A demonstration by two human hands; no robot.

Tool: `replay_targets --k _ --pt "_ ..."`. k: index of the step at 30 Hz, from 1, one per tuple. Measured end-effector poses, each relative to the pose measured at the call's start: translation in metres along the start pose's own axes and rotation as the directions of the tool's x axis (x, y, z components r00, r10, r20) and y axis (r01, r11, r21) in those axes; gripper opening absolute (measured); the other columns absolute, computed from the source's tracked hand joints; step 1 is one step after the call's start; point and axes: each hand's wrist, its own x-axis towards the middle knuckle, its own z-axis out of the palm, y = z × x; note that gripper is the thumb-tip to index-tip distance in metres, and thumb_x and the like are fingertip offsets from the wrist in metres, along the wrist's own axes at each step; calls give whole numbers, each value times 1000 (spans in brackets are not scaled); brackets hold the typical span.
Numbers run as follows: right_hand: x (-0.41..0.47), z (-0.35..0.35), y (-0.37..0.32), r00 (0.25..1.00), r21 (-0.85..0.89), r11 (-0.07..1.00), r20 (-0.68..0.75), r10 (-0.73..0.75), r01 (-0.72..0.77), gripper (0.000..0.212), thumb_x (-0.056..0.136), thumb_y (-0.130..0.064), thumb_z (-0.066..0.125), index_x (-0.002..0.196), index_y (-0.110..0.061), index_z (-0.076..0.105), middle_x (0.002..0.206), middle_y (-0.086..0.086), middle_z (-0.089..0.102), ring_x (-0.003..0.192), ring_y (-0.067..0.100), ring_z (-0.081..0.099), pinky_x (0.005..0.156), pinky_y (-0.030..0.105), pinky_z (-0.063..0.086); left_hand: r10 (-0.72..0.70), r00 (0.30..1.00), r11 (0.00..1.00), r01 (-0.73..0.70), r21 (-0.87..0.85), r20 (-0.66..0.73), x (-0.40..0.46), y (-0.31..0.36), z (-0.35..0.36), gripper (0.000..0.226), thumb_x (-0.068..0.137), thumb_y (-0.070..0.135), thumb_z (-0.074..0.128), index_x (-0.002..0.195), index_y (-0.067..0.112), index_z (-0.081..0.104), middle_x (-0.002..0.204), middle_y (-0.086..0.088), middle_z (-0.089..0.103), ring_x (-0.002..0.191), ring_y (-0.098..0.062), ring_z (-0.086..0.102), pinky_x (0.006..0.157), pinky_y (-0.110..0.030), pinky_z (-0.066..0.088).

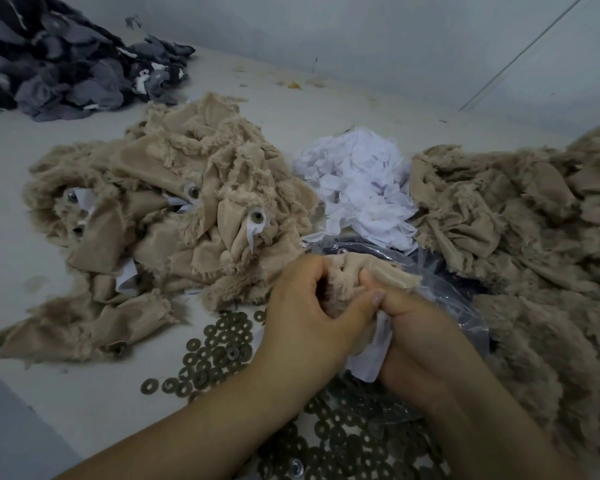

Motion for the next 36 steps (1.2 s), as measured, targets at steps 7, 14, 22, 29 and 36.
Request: replay_targets --k 7,14,22,29,36 --pt "-1 -1 0 998 87 994 26 61 -63 50 79 -24 67 126 -7 61 116 15 72 95 27 74 72 38 62 -32 999 991 29 -129 -18 4 -6 -6 21 86 8 64 66 3 62 56 -3 58 49 -11 50 45 -28 45" --pt "3 7 7 987 320 946 -136 92 -44 21 94 -18 54 92 -4 70 77 7 77 60 13 74 45 20 54 -153 987 924 160 -348 49 6 -8 -9 23 83 13 63 61 7 64 54 -17 52 52 -18 46 49 -28 39" --pt "-2 12 2 972 269 955 -156 175 -129 39 101 -24 49 132 -3 60 127 18 67 116 30 65 100 39 50 -228 967 888 254 -384 113 8 -9 -5 23 76 18 57 58 3 55 54 -7 46 52 -19 40 48 -28 34" --pt "-4 11 -1 990 167 982 -94 104 -87 44 85 -21 62 121 4 66 117 22 70 110 33 69 92 40 54 -199 972 890 234 -391 127 10 -12 -6 26 95 11 61 73 -1 65 72 -28 61 62 -25 55 59 -37 50" --pt "-2 11 3 987 158 984 -117 106 -87 39 91 -15 59 125 4 63 122 21 68 118 35 63 109 46 44 -239 963 866 268 -422 123 10 -13 -7 25 96 7 58 74 -4 65 76 -32 61 65 -28 56 65 -42 50"
